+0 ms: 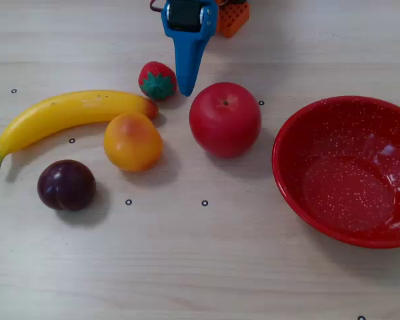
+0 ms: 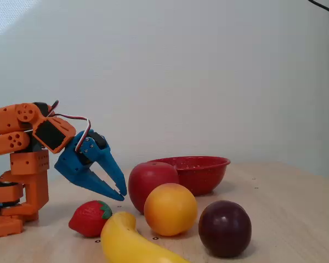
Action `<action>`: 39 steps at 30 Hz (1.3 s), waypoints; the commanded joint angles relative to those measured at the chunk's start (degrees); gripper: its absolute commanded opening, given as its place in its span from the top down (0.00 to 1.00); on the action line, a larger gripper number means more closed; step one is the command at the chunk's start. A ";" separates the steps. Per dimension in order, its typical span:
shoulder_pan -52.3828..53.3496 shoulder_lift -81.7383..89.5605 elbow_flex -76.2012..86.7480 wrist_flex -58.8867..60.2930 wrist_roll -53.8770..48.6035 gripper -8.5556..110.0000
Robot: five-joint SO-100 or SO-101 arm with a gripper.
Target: Put the plum in the red bowl.
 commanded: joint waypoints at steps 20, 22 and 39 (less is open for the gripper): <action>-1.23 0.62 0.44 -0.35 -1.14 0.93; -1.23 0.62 0.44 -0.35 -1.14 0.93; 4.75 -5.27 -0.62 -3.78 6.77 0.93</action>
